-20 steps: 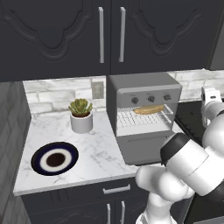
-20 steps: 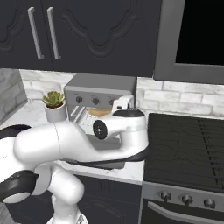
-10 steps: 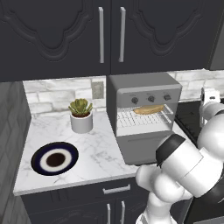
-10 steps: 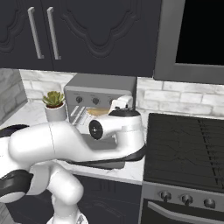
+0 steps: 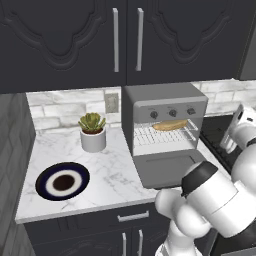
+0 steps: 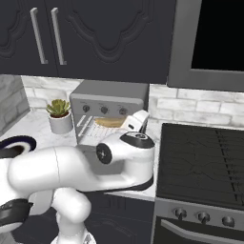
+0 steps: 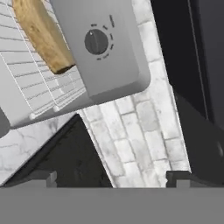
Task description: Pull the toaster oven rack outwards. Pick up the baguette from the plate and place it on the toaster oven rack. Close the toaster oven door fully and set the temperature to the lowest setting.
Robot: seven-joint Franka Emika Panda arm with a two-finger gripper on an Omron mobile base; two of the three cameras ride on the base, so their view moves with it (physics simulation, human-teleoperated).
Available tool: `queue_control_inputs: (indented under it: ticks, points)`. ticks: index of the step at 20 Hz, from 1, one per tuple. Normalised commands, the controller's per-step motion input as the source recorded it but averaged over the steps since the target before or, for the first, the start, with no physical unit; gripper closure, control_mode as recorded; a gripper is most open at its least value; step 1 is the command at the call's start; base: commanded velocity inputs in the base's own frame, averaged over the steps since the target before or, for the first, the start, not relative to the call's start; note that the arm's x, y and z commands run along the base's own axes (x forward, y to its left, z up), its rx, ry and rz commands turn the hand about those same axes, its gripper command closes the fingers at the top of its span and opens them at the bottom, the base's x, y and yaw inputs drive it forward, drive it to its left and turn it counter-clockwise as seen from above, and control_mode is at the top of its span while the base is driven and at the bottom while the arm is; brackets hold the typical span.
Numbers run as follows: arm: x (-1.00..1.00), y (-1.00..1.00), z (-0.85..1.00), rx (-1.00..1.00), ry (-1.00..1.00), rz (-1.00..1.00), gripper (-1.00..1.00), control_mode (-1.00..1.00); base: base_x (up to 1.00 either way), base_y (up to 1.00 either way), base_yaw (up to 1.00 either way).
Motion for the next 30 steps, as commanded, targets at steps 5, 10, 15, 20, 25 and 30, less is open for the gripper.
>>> queue_control_inputs:
  ticks: [5, 10, 15, 20, 25, 30]
  points:
    - [-0.23, -0.05, 0.0, 0.42, -0.21, -0.01, -1.0, -1.0, 0.0, 0.0, 0.0]
    - [-0.42, -0.04, 0.0, 0.55, -0.24, -0.02, -1.0, -1.0, 0.0, 0.0, 0.0]
    - [-0.5, -0.13, 0.04, 0.66, -0.27, -0.02, -1.0, -1.0, 0.0, 0.0, 0.0]
    - [-0.47, -0.16, 0.19, 0.68, -0.26, 0.0, -1.0, -1.0, 0.0, 0.0, 0.0]
    - [-0.35, -0.13, 0.3, 0.67, -0.21, 0.0, -1.0, -1.0, 0.0, 0.0, 0.0]
    - [-0.24, -0.1, 0.36, 0.69, -0.2, 0.0, -1.0, -1.0, 0.0, 0.0, 0.0]
